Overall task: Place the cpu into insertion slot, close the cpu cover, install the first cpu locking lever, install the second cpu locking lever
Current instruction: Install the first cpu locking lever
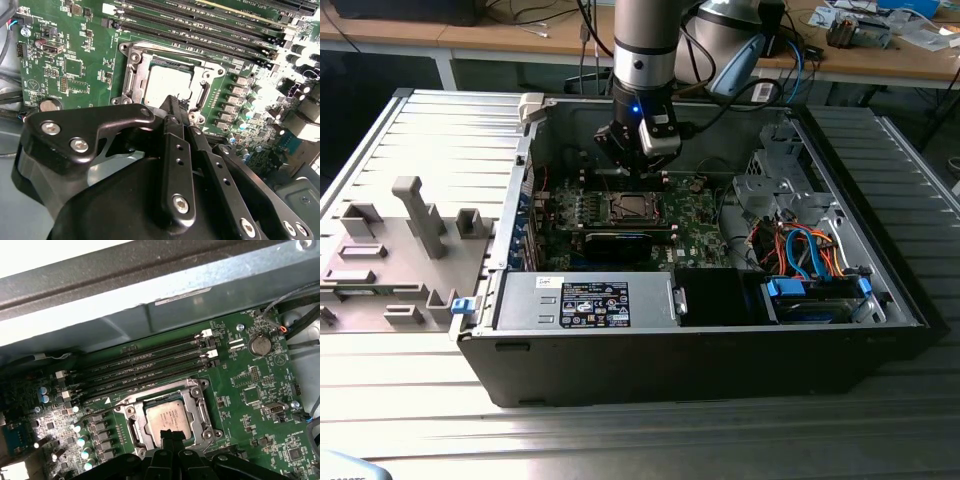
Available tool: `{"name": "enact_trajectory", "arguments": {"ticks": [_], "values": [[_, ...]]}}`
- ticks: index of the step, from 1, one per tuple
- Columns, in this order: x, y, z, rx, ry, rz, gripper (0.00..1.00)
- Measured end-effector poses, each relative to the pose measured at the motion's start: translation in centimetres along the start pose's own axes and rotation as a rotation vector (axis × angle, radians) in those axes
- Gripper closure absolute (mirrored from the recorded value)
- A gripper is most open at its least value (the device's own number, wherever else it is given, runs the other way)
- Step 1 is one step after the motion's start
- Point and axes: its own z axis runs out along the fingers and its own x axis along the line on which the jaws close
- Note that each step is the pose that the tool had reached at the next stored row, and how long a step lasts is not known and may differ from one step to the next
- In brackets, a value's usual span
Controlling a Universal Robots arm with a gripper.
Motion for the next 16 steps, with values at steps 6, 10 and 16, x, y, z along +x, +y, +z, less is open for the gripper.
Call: {"name": "enact_trajectory", "arguments": {"ticks": [6, 10, 16], "values": [[0.00, 0.00, 0.00, -0.0003, -0.0005, -0.030, 0.89], [0.00, 0.00, 0.00, -0.0005, -0.0008, -0.046, 0.89], [0.00, 0.00, 0.00, -0.0009, -0.0014, -0.080, 0.89]]}}
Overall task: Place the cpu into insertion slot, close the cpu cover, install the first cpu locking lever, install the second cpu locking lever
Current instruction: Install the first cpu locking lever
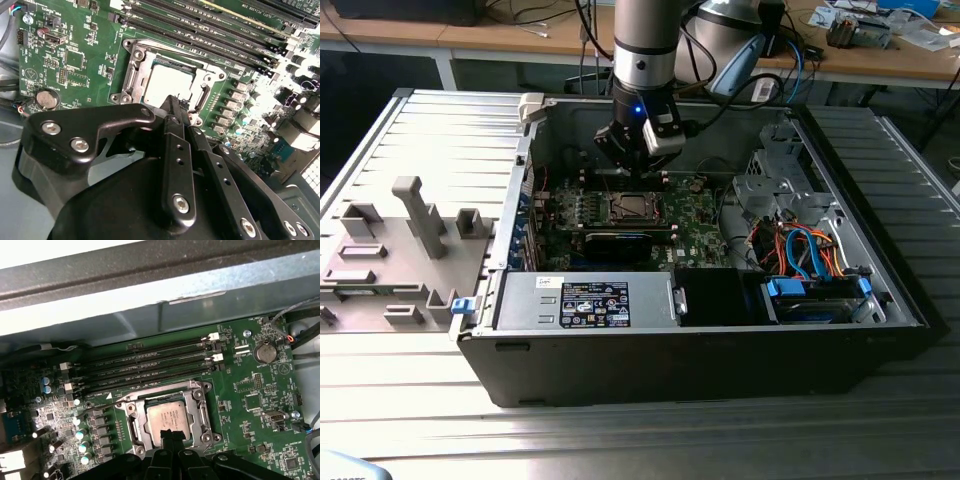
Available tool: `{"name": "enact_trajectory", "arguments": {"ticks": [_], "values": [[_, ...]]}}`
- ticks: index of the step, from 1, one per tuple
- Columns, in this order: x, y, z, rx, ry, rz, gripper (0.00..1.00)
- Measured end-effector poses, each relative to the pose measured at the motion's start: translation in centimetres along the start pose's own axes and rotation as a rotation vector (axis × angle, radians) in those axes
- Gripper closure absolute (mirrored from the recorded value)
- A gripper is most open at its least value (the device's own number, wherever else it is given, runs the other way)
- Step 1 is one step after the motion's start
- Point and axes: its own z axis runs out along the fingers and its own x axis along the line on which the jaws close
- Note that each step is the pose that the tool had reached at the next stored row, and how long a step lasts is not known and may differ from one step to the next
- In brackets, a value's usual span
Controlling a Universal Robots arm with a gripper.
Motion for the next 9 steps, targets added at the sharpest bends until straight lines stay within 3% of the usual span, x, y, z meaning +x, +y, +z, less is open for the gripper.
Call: {"name": "enact_trajectory", "arguments": {"ticks": [9], "values": [[0.00, 0.00, 0.00, -0.0004, -0.0006, -0.036, 0.89]]}}
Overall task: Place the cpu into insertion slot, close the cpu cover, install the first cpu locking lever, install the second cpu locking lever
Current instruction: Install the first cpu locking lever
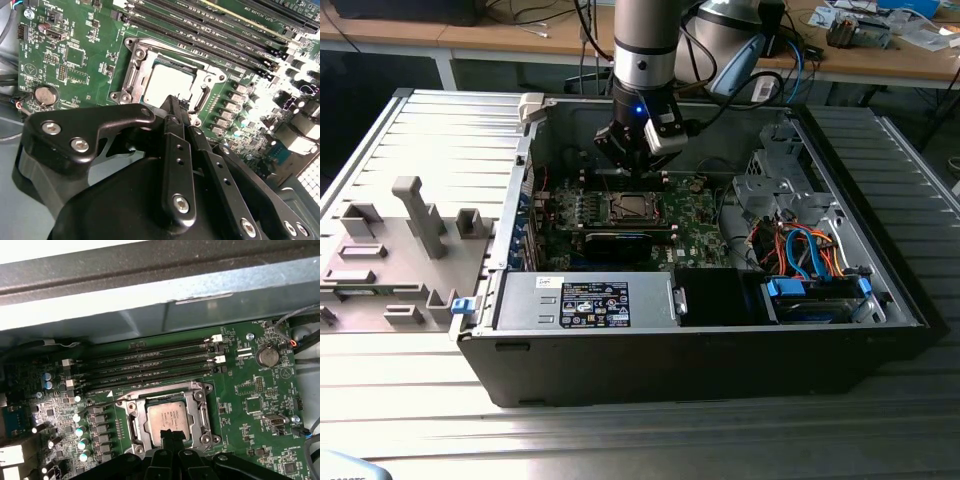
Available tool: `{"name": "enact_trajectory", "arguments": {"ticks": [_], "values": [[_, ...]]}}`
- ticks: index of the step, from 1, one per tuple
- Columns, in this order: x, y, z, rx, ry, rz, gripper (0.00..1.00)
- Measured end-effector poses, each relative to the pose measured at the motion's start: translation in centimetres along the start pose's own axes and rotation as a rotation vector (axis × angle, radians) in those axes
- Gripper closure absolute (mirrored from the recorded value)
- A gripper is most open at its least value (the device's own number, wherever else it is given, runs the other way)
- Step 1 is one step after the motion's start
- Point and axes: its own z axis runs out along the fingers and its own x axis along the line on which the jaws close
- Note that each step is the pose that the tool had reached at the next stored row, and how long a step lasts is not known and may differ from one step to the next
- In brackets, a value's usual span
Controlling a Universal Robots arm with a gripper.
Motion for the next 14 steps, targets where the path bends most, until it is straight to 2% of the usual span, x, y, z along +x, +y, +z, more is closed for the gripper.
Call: {"name": "enact_trajectory", "arguments": {"ticks": [14], "values": [[0.00, 0.00, 0.00, -0.0005, -0.0008, -0.046, 0.89]]}}
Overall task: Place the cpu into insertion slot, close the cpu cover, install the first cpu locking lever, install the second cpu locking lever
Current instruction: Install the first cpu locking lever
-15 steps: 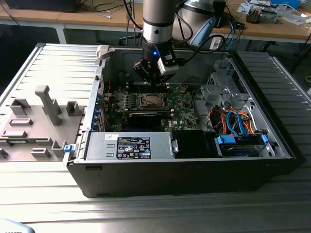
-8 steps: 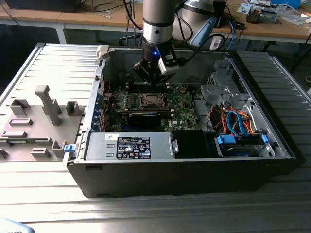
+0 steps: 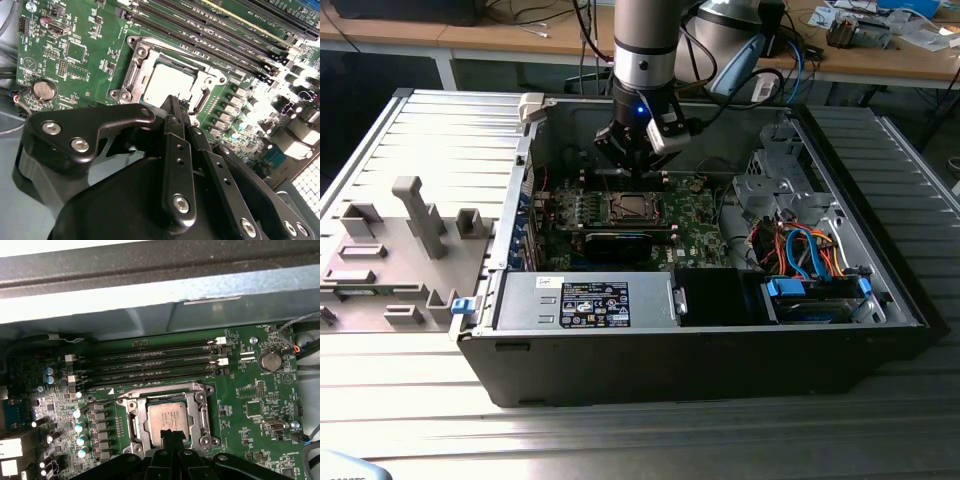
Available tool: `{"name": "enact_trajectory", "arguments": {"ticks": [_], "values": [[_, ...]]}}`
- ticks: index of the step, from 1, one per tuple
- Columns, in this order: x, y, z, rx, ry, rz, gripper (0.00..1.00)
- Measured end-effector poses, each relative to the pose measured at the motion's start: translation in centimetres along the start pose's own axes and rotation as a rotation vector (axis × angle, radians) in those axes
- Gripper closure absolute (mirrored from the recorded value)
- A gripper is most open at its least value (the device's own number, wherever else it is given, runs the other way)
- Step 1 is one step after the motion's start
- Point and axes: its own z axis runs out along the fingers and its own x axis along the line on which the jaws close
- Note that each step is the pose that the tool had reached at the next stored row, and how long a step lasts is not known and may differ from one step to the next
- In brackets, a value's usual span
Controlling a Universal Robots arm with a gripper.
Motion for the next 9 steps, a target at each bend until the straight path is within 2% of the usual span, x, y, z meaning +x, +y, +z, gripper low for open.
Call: {"name": "enact_trajectory", "arguments": {"ticks": [8, 9], "values": [[0.00, 0.00, 0.00, -0.0003, -0.0005, -0.028, 0.89], [0.00, 0.00, 0.00, -0.0006, -0.0009, -0.052, 0.89]]}}
